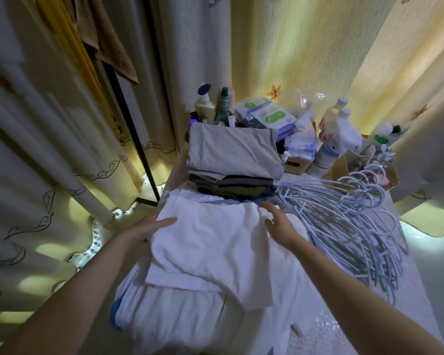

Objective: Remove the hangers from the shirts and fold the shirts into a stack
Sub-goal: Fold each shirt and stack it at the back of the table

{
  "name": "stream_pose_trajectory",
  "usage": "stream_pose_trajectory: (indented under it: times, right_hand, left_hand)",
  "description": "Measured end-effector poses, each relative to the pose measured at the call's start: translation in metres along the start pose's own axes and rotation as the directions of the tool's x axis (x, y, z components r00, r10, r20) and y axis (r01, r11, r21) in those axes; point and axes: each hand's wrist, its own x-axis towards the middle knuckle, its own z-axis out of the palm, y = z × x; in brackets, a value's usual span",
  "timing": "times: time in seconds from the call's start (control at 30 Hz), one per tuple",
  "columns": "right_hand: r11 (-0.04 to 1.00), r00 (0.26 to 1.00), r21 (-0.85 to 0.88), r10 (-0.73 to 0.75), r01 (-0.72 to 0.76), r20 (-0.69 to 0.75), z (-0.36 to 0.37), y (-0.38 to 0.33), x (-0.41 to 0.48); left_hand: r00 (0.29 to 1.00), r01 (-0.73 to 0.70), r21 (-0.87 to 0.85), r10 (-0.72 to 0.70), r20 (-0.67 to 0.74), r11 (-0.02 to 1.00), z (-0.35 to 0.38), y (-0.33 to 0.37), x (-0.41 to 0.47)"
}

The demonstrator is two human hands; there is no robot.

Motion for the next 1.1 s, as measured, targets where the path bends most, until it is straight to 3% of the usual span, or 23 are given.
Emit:
stream_pose_trajectory:
  times: [0.13,0.3,0.37,0.43,0.5,0.53,0.6,0.67,0.7,0.73,0.77,0.83,0.9,0.93,1.0,1.03,1.07,1.1]
  right_hand:
    - [0.992,0.959,-0.099,-0.052,0.083,0.28,-0.013,-0.013,0.031]
    - [0.988,0.934,-0.143,-0.008,0.064,0.358,-0.038,-0.002,0.042]
    - [0.984,0.954,-0.179,0.056,-0.003,0.294,-0.048,0.012,0.04]
    - [0.976,0.985,-0.207,0.104,-0.073,0.141,-0.047,0.028,0.034]
    - [0.979,0.985,-0.118,0.157,-0.163,-0.066,-0.029,0.038,0.023]
    - [0.971,0.957,0.02,0.236,-0.236,-0.17,-0.019,0.038,0.016]
    - [0.892,0.869,0.27,0.429,-0.363,-0.248,0.001,0.036,0.0]
    - [0.861,0.854,0.278,0.485,-0.427,-0.19,0.019,0.034,-0.017]
    - [0.848,0.859,0.282,0.496,-0.45,-0.122,0.026,0.031,-0.025]
    - [0.836,0.864,0.289,0.501,-0.467,-0.051,0.031,0.029,-0.033]
    - [0.828,0.867,0.292,0.498,-0.478,0.009,0.033,0.025,-0.04]
    - [0.798,0.878,0.374,0.462,-0.473,0.123,0.029,0.019,-0.049]
    - [0.73,0.893,0.515,0.383,-0.45,0.238,0.018,0.008,-0.054]
    - [0.705,0.899,0.557,0.338,-0.439,0.28,0.014,0.001,-0.056]
    - [0.719,0.915,0.569,0.271,-0.399,0.3,0.012,-0.021,-0.056]
    - [0.744,0.929,0.561,0.239,-0.362,0.282,0.014,-0.035,-0.054]
    - [0.761,0.944,0.565,0.202,-0.32,0.262,0.02,-0.051,-0.051]
    - [0.769,0.955,0.575,0.167,-0.281,0.244,0.027,-0.067,-0.046]
  left_hand:
    - [0.999,0.041,-0.052,-0.042,-0.014,0.998,0.002,0.016,0.01]
    - [0.987,-0.113,0.252,0.137,-0.079,0.961,0.003,0.015,0.024]
    - [0.961,-0.189,0.329,0.244,-0.133,0.925,0.007,0.012,0.032]
    - [0.9,-0.244,0.456,0.375,-0.222,0.856,0.015,0.007,0.037]
    - [0.778,-0.223,0.574,0.499,-0.381,0.787,0.026,-0.002,0.036]
    - [0.673,-0.223,0.67,0.609,-0.42,0.708,0.032,-0.006,0.034]
    - [0.485,-0.271,0.854,0.829,-0.277,0.444,0.045,-0.012,0.029]
    - [0.439,-0.413,0.897,0.897,0.047,0.156,0.06,-0.019,0.025]
    - [0.489,-0.455,0.889,0.85,0.197,0.055,0.067,-0.025,0.024]
    - [0.583,-0.446,0.895,0.76,0.289,0.001,0.072,-0.033,0.024]
    - [0.683,-0.397,0.917,0.661,0.31,-0.02,0.074,-0.042,0.025]
    - [0.816,-0.28,0.96,0.526,0.238,0.0,0.072,-0.057,0.031]
    - [0.858,-0.265,0.963,0.467,0.213,0.048,0.07,-0.059,0.038]
    - [0.868,-0.289,0.949,0.453,0.205,0.124,0.07,-0.055,0.04]
    - [0.875,-0.36,0.784,0.475,0.096,0.505,0.071,-0.039,0.04]
    - [0.892,-0.362,0.599,0.453,0.0,0.714,0.07,-0.027,0.036]
    - [0.924,-0.326,0.385,0.377,-0.061,0.863,0.069,-0.015,0.032]
    - [0.959,-0.263,0.176,0.277,-0.06,0.949,0.066,-0.003,0.027]
